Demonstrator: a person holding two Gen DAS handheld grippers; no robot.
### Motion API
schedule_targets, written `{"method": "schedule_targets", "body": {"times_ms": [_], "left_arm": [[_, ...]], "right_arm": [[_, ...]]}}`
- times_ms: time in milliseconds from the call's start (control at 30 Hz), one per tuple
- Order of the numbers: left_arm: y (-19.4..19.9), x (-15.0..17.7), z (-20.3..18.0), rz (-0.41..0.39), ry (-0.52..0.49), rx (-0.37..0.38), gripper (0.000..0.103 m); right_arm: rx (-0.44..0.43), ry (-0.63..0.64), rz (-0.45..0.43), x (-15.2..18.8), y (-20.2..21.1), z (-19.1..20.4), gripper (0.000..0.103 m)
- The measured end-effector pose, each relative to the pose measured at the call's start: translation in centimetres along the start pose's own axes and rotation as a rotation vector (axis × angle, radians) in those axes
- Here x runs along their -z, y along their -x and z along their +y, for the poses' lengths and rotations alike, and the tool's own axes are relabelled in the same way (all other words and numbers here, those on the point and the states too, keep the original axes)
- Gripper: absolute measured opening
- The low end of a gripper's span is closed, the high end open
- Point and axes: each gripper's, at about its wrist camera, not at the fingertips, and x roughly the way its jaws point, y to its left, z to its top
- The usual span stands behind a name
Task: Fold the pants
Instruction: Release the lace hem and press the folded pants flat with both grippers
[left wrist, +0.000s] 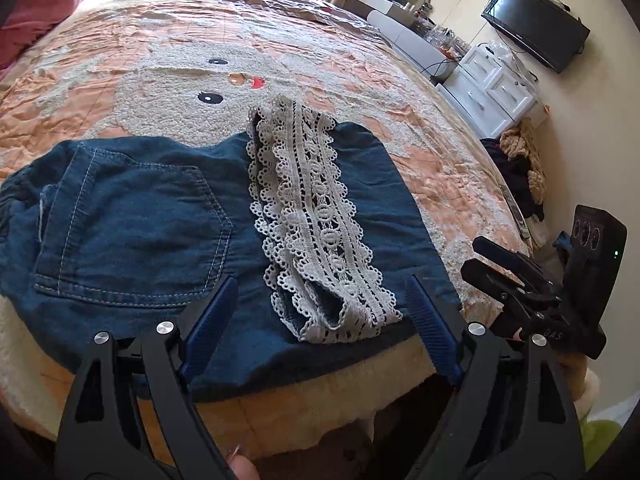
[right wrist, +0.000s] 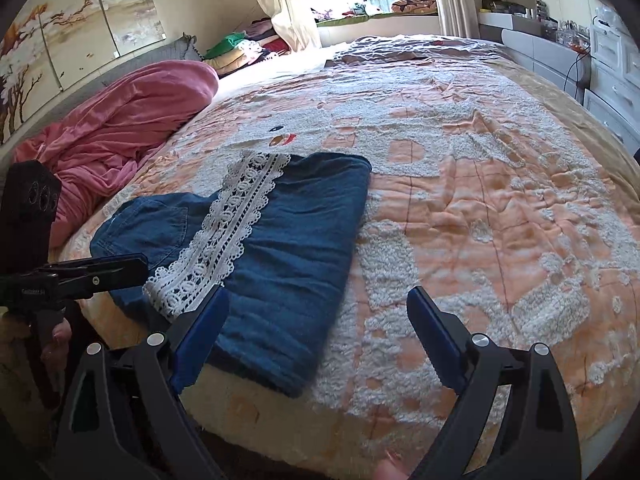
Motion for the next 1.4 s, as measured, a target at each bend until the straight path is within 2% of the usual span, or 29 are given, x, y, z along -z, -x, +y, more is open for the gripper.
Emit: {"method": "schedule_targets", "body": {"times_ms": [167,233,400,500,533,567,633,667,700,733,767,867,1067,1267,1400], "left_arm": [[0.0,0.7,0.0,0.016,0.018,0.014,0.074],[-0.1,1.1,-0.1,0.026,0.028,0.033,0.065],[-0.1,1.2,-0.2,0.025,0.030,0.042,0.056],[-0.5,1.5,-0.5,0.036,0.024,0.034,0.054],[-0.8,1.6,-0.4,0.047,0.028,0.033,0.051],[-1.0,1.7,-0.4,0.052,0.031,0.032,0.049],[-1.4,1.8,-0.3,0.051,0.038,0.018,0.037],[-1.6,1.9,-0.2,0.047,0.039,0.013,0.036],[-1.8,2.0,-0.3,0.048,0.036,0.011,0.032],[-1.9,2.0,-0.4,0.050,0.026,0.004,0.028],[-2.0,2.0,-0.6,0.043,0.016,-0.005,0.025],[-1.8,2.2,-1.7,0.023,-0.043,-0.045,0.016],[-0.7,3.1,-3.3,0.023,-0.130,-0.116,0.015],[-2.0,3.6,-1.5,0.053,-0.087,-0.110,0.021],[-1.8,3.6,-1.4,0.051,-0.083,-0.112,0.026]], "right_arm": [[-0.023,-0.027,0.035,1.0,-0.5,0.2,0.090],[-0.026,-0.032,0.043,1.1,-0.6,0.3,0.090],[-0.028,-0.027,0.038,1.2,-0.4,0.5,0.090],[-0.030,-0.021,0.043,1.2,-0.6,0.6,0.089],[-0.033,-0.014,0.048,1.2,-0.7,0.8,0.087],[-0.032,-0.008,0.054,1.3,-0.8,0.9,0.081],[-0.035,-0.003,0.078,1.4,-1.3,1.0,0.074],[-0.037,-0.002,0.089,1.5,-1.6,1.1,0.066],[-0.042,-0.001,0.100,1.6,-1.9,1.1,0.062],[-0.050,0.003,0.113,1.7,-2.2,1.3,0.054],[-0.054,0.013,0.120,1.8,-2.5,1.4,0.036],[-0.040,0.053,0.118,2.0,-2.6,1.8,0.022],[-0.013,0.059,0.117,2.3,-1.9,0.9,0.020],[0.004,0.067,0.128,2.5,-1.9,1.0,0.029],[0.006,0.061,0.127,2.4,-1.8,1.0,0.030]]}}
